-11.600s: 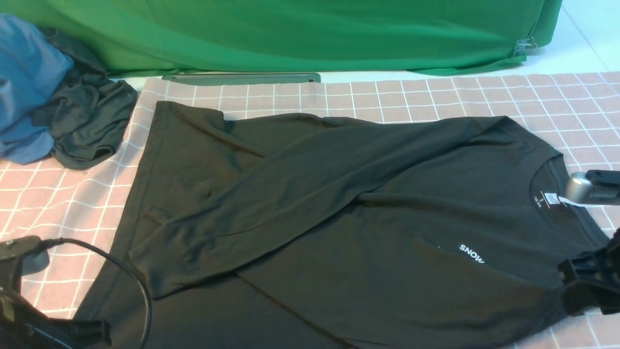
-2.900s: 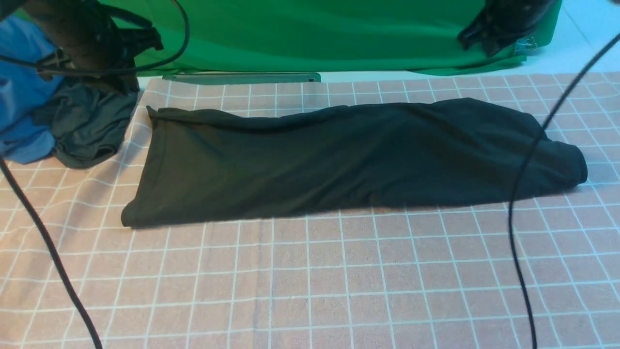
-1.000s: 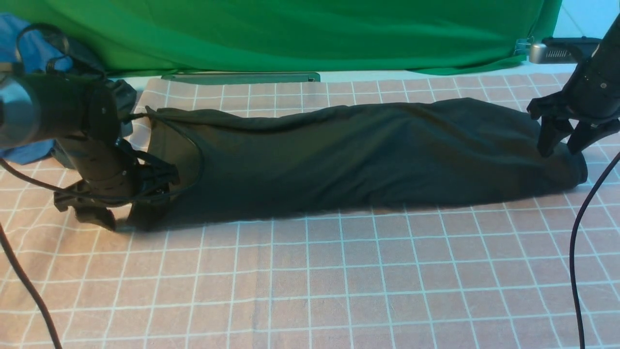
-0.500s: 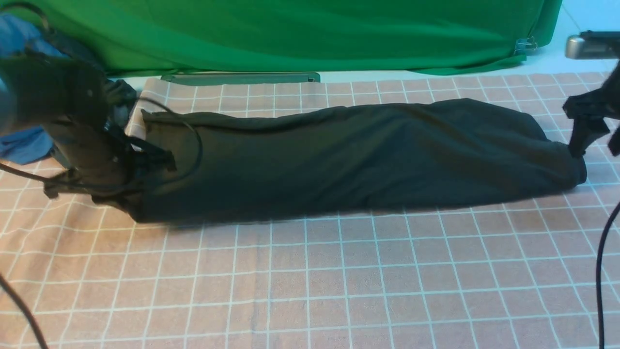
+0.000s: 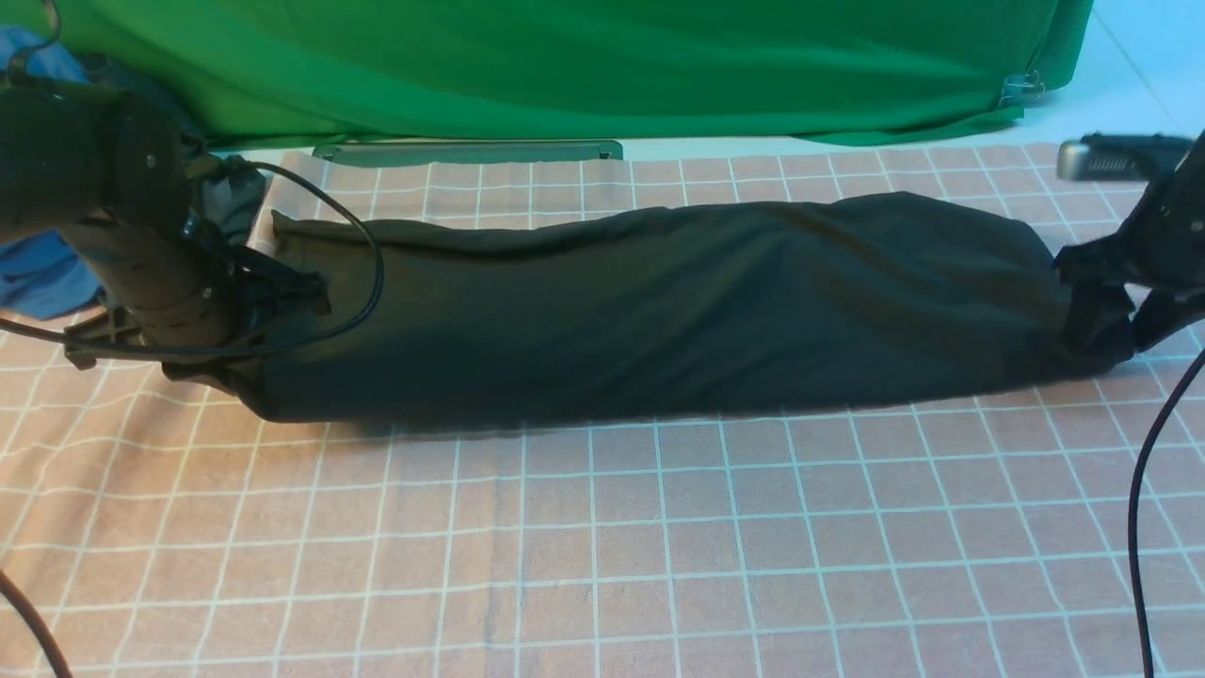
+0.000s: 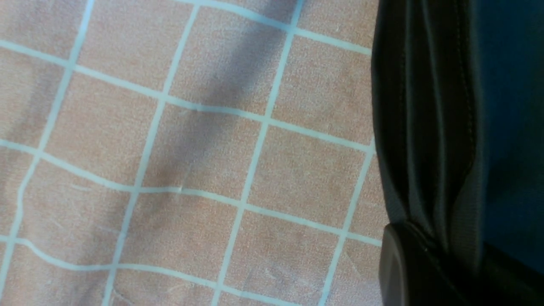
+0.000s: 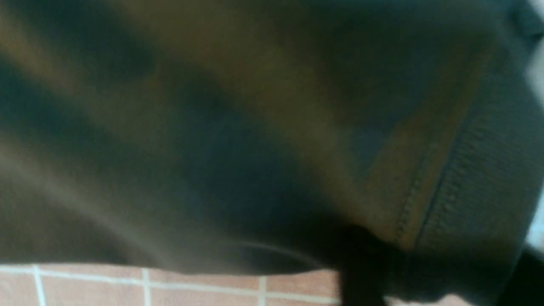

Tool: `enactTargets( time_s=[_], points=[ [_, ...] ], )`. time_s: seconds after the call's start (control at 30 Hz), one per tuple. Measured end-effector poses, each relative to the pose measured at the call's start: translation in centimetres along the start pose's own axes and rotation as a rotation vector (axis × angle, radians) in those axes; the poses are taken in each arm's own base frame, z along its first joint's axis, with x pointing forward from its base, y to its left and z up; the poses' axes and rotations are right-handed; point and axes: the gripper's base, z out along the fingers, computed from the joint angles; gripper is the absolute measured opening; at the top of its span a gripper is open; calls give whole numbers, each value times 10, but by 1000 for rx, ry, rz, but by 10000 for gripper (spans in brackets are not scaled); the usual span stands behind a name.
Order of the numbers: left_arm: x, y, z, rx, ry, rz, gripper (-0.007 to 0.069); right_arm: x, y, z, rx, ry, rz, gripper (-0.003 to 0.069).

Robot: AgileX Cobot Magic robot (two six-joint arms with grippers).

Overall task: Fold a long-sleeved shirt over a pink coffee tablecloth.
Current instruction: 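Pull the folded dark garment lengthwise by its ends to straighten it flat on the table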

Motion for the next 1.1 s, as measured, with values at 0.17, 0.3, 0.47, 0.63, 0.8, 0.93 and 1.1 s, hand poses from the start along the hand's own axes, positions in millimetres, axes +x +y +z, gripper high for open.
enactTargets(
  time_s=[0.17,0.3,0.47,0.63,0.8,0.93,1.1],
  points=[
    [1,1,-2,-5,7,-2,43,6,-2,-7,-9,38,-15,93],
    [3,3,-15,-6,0,-5,43,19,-11,-37,39,14,25,93],
    [11,9,-29,-43,57,-4,43,49,-21,-64,58,8,68,93],
    [37,13,-23,-51,177,-28,43,88,-27,-50,39,120,116,93],
    [65,20,-24,-44,261,-52,43,114,-27,-26,32,239,138,98],
    [73,21,-26,-40,280,-59,47,119,-27,-20,42,245,161,160],
    [74,22,-26,-42,282,-58,108,118,-29,-21,63,238,169,307]
  ],
)
